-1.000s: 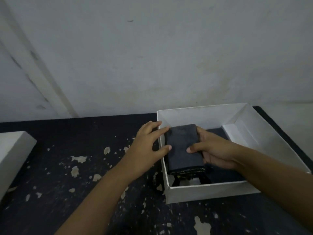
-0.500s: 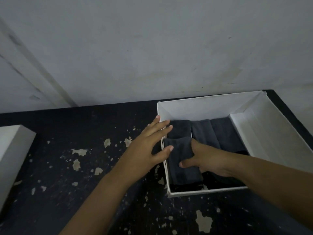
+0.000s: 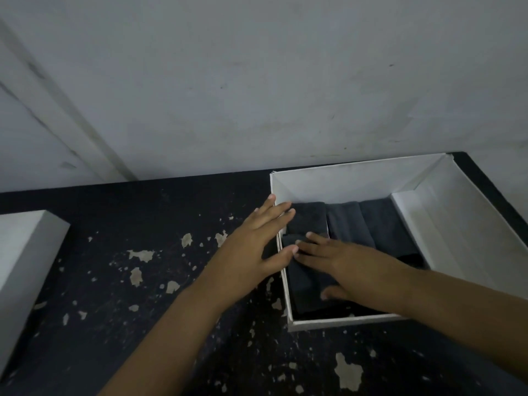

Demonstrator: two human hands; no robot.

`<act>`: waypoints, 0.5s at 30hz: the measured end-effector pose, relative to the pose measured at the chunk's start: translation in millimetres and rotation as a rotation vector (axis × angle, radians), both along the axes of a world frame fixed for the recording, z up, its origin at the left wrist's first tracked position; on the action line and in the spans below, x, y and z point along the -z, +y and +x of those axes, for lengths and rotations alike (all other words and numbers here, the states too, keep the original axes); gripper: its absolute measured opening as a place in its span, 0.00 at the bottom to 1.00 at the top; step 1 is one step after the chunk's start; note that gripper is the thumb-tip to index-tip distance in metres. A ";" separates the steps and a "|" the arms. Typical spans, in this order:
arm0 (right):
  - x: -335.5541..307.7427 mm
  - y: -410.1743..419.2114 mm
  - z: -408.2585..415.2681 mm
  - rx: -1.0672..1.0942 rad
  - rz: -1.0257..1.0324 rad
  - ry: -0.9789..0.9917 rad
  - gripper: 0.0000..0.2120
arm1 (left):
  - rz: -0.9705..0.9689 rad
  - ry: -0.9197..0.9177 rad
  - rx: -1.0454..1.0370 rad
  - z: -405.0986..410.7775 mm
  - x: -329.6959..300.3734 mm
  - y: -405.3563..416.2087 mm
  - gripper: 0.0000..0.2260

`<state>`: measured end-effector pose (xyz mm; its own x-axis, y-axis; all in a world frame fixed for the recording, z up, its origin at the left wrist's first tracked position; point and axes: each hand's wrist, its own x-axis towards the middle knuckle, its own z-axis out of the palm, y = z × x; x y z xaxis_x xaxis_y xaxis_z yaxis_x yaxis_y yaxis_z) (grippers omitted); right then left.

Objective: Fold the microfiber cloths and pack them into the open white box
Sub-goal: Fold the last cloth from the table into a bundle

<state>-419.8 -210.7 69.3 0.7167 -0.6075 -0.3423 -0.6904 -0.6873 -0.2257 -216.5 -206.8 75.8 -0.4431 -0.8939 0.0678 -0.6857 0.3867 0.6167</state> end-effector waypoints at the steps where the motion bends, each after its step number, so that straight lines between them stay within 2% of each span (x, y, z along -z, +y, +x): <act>1: 3.7 -1.0 0.1 -0.025 0.017 0.045 0.38 | 0.003 -0.006 0.002 0.1 -0.1 -0.1 0.25; 5: 19.3 -1.4 0.9 -0.060 0.037 0.155 0.43 | -0.006 -0.015 0.006 -0.8 0.0 -1.0 0.26; 9: 13.3 0.1 2.4 -0.054 0.065 0.158 0.42 | -0.034 -0.023 0.003 -1.3 0.9 -0.8 0.26; 11: 6.4 -1.3 1.5 0.011 0.094 0.057 0.38 | -0.066 -0.030 0.008 -1.4 0.8 -1.2 0.25; 15: -10.1 -5.0 5.9 0.269 0.062 -0.266 0.21 | -0.184 -0.024 0.000 0.3 3.7 -1.7 0.22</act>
<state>-413.9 -215.7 79.4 0.6031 -0.7702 -0.2073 -0.7559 -0.4690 -0.4567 -216.2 -208.4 72.1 -0.4462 -0.8675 0.2196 -0.6995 0.4912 0.5190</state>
